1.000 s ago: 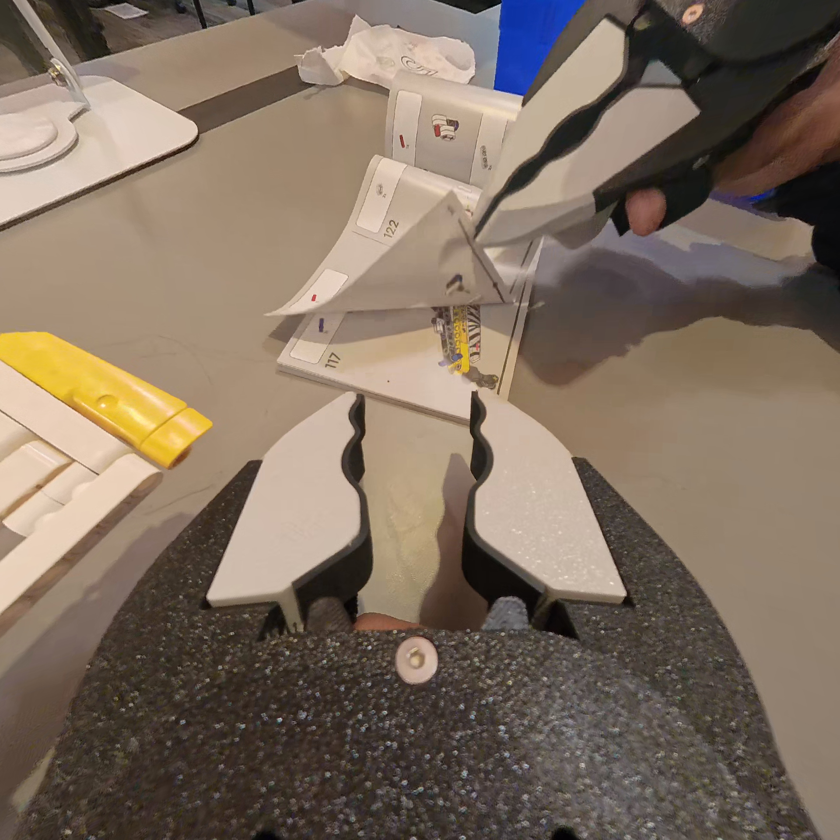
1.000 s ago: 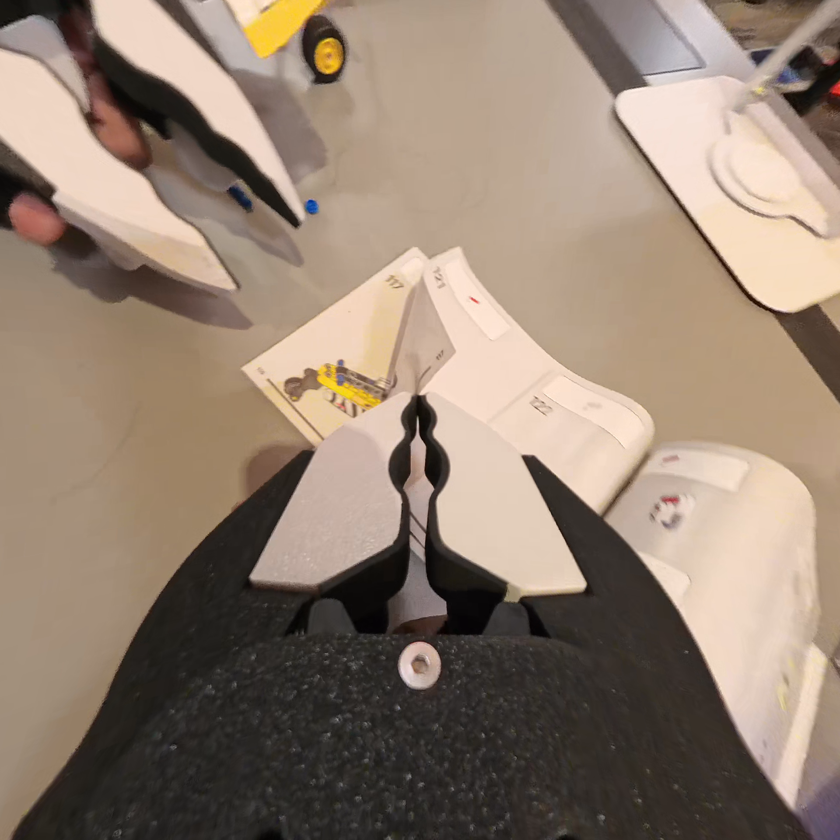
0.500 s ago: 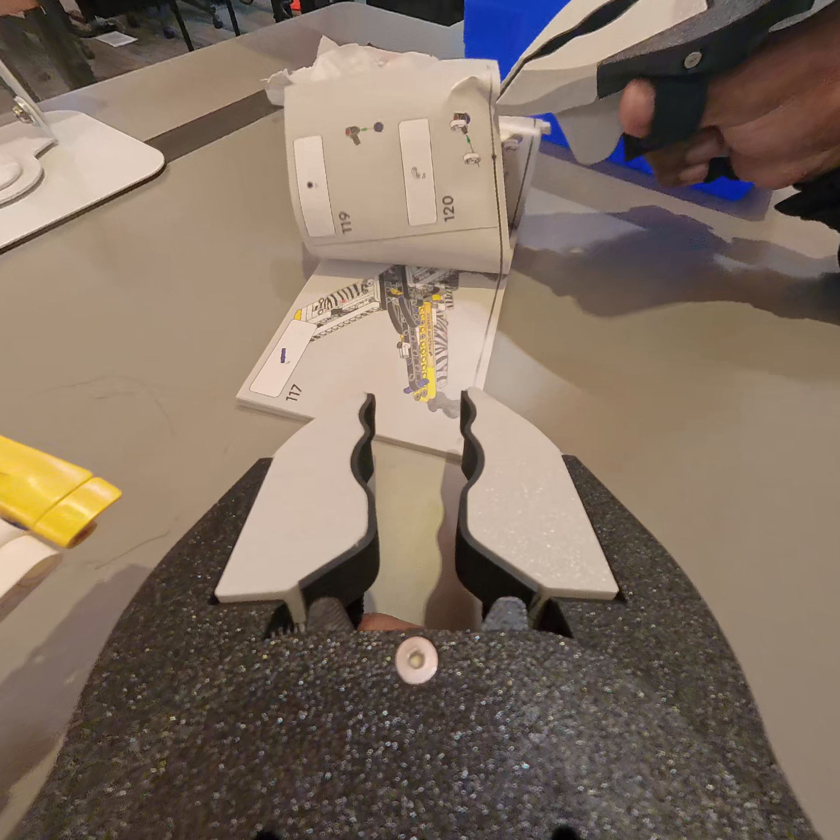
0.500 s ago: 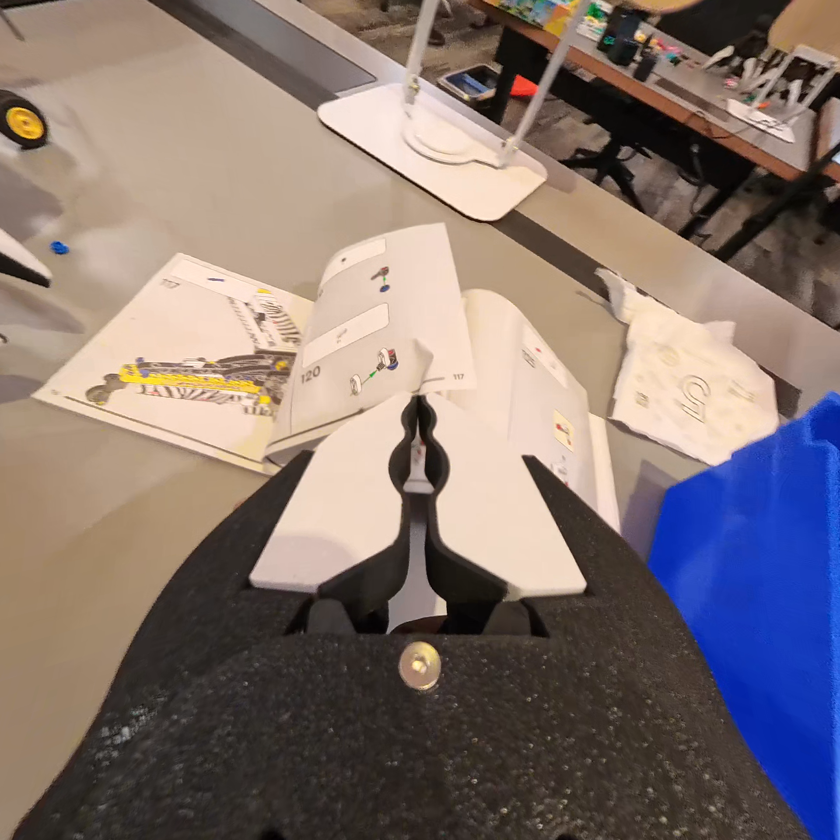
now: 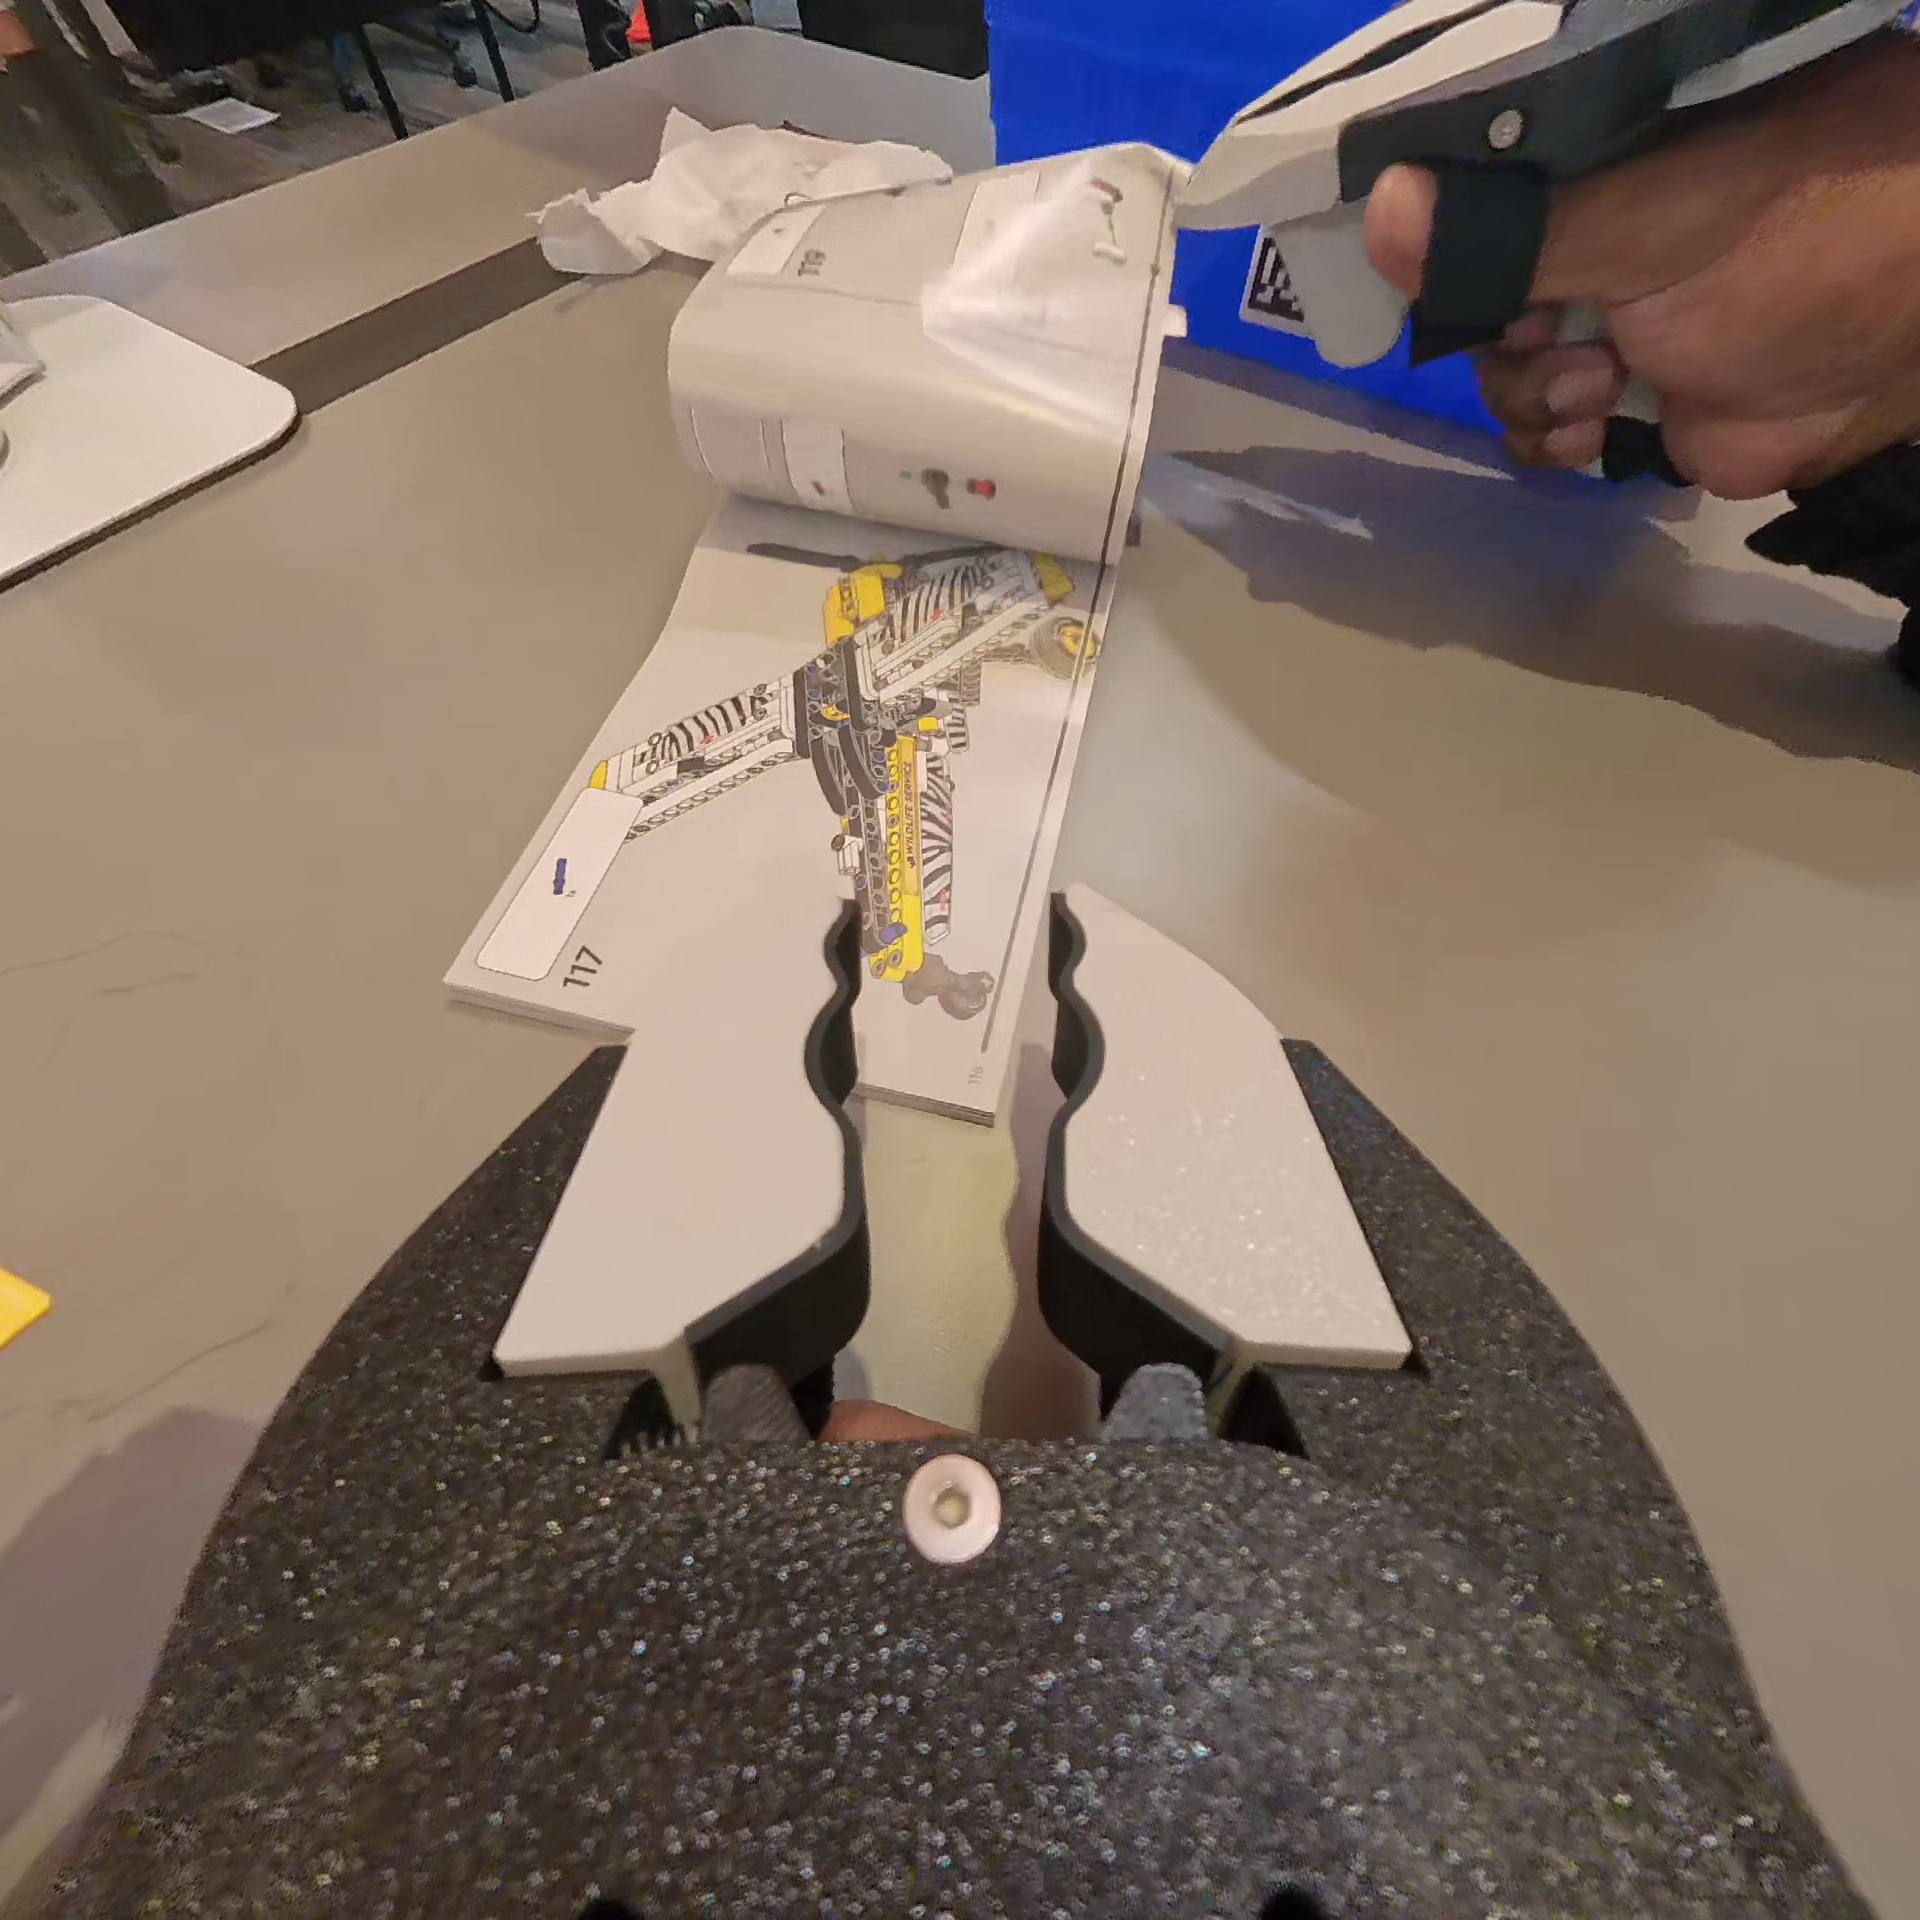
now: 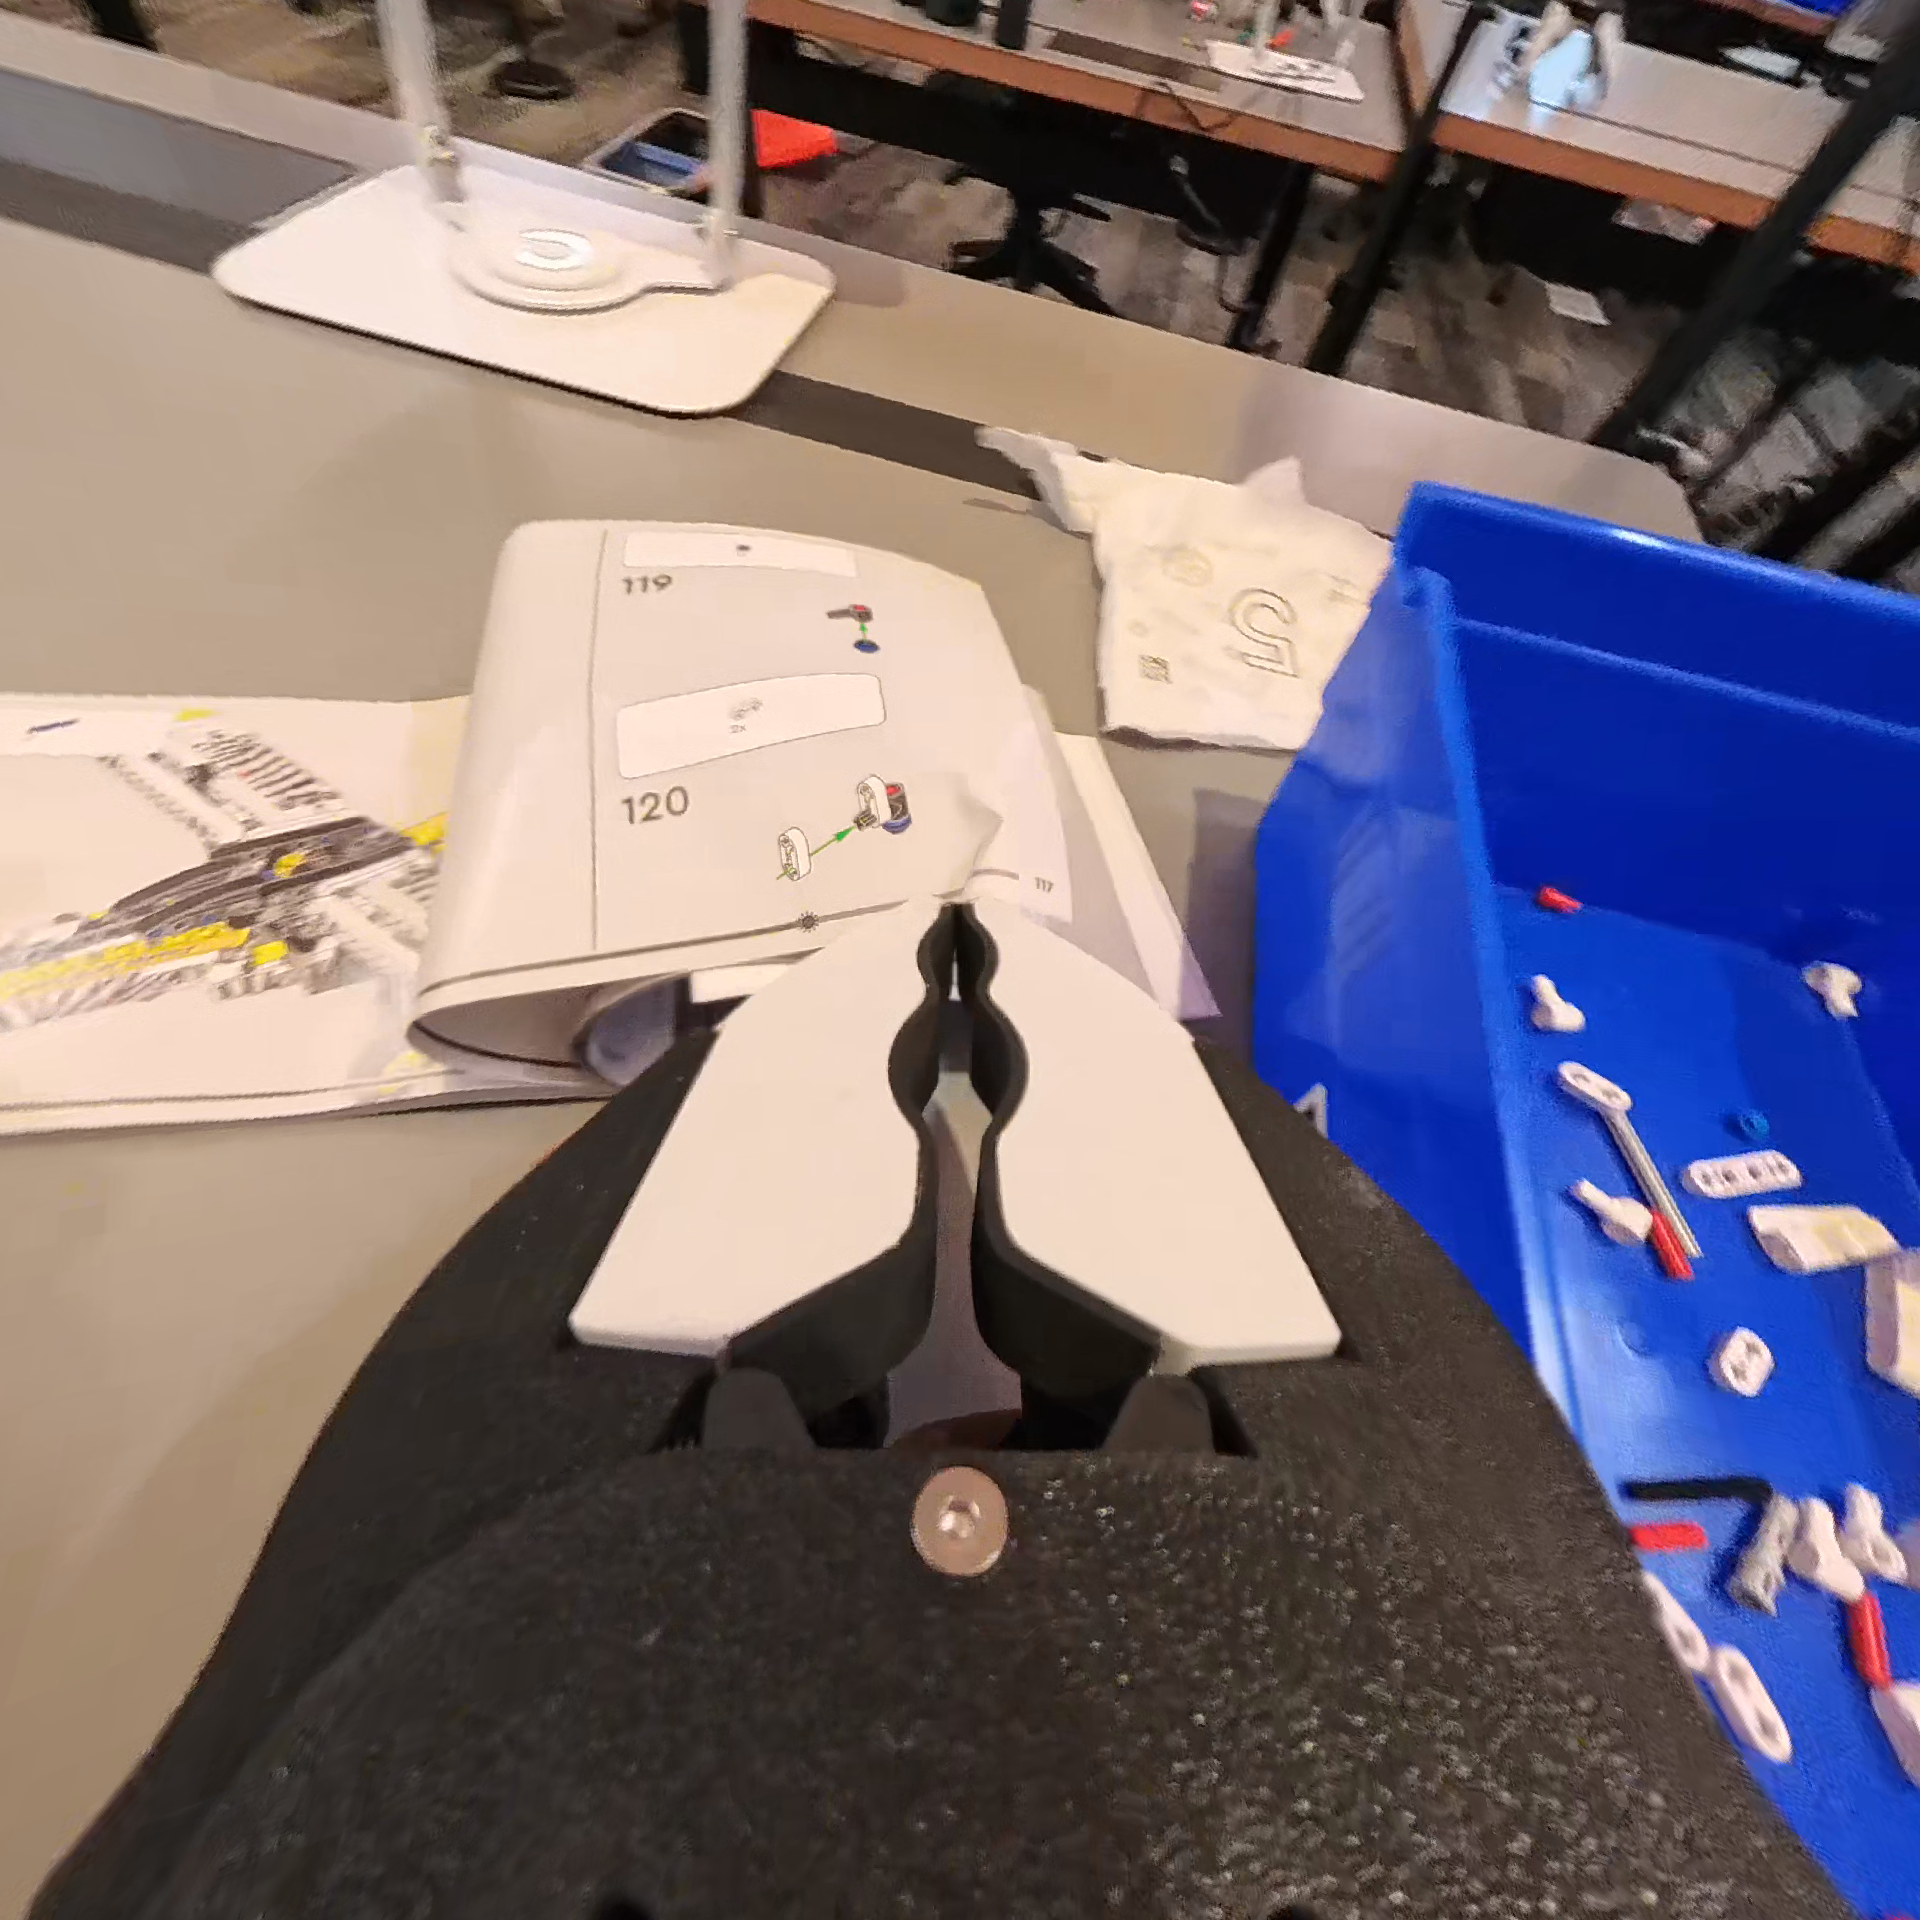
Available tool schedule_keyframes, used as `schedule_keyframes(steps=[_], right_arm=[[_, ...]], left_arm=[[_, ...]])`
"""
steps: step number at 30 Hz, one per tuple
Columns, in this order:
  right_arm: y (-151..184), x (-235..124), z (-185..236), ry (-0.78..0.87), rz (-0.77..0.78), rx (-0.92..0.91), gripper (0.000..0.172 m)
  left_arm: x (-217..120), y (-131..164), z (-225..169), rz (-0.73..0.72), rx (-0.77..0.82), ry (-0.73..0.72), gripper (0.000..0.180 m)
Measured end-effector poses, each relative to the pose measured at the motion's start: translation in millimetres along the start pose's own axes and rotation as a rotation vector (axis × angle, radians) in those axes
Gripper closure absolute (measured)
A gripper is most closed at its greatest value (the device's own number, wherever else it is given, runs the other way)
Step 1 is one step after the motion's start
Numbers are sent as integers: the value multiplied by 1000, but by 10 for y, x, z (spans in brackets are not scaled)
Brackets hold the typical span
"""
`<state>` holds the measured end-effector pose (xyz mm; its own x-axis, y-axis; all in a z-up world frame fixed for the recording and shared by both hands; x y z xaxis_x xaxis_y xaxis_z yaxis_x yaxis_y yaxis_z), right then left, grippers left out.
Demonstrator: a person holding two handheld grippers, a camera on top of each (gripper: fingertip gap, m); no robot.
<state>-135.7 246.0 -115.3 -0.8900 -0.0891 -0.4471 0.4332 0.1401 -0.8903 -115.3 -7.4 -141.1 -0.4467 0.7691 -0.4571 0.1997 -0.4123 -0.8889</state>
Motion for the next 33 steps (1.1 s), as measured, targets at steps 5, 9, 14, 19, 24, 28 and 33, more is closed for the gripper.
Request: schedule_keyframes(steps=[5,9,14,19,24,28,33], right_arm=[[-6,-56,-174,136,-4,15,172],[-29,-61,-240,237,25,-53,172],[65,3,-287,333,113,-158,171],[142,35,-310,361,158,-184,172],[179,47,-303,360,174,-191,171],[148,-7,-242,312,132,-164,168],[4,-137,-16,205,7,-224,163]], left_arm=[[-26,5,-17,-6,-6,16,145],[-52,35,-12,10,-24,37,145],[-81,61,-29,31,-34,82,144],[-80,63,-42,56,-2,89,141],[-12,27,-84,98,39,85,139],[25,-47,-99,108,65,77,139],[54,-56,-72,95,43,61,139]])
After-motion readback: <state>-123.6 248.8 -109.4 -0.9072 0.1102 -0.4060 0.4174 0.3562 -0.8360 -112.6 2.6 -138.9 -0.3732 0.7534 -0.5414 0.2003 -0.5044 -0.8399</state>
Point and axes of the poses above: each gripper's, where its closed fingertips meet, x out along the fingers, y out of its underside, z = x × y across the jaws, the point moved 3 cm from there along -x, back along the fingers, and after that the axes turned 6 degrees about -y, right-handed, at the moved point
